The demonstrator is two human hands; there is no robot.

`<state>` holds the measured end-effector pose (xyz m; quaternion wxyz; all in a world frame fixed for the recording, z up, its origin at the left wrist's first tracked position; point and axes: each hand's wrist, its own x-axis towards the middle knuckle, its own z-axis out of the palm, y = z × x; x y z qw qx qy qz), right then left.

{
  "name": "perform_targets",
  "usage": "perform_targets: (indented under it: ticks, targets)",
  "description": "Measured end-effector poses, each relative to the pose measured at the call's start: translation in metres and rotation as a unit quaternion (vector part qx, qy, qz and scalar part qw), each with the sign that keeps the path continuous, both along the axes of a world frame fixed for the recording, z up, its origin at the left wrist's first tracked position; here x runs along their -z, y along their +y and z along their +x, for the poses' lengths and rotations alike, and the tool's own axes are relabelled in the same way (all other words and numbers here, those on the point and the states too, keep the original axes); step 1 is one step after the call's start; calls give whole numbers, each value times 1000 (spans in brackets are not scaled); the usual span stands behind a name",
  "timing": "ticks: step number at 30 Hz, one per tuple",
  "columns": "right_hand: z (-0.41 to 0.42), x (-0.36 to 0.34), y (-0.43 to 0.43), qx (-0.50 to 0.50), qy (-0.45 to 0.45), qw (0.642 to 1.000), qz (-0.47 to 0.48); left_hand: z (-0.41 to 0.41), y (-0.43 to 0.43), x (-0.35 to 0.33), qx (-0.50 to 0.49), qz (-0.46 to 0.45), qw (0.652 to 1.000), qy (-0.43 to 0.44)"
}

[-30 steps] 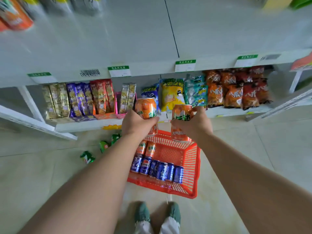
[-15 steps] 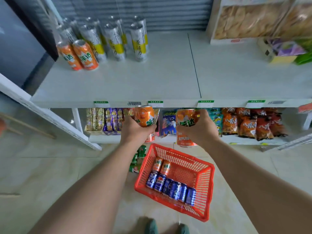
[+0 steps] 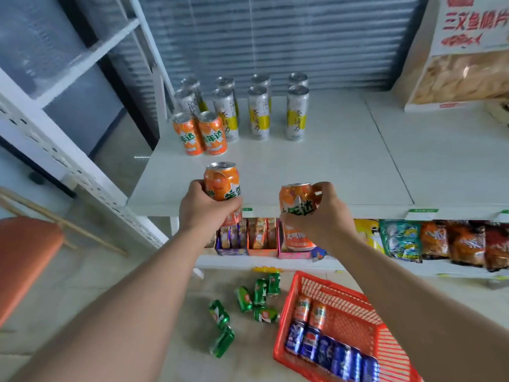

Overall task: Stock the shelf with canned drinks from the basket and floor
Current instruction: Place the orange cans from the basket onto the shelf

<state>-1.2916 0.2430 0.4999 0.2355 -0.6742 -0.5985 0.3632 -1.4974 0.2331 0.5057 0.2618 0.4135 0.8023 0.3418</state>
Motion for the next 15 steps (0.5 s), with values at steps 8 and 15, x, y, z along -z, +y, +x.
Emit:
perform_targets:
  ticks: [8,15]
  targets:
    - [-95,5,30,70,61,995,39,-116,56,22,75,26,997,-15]
    - [-129,19,60,97,86,988,85,-168,96,50,97,28,995,-6]
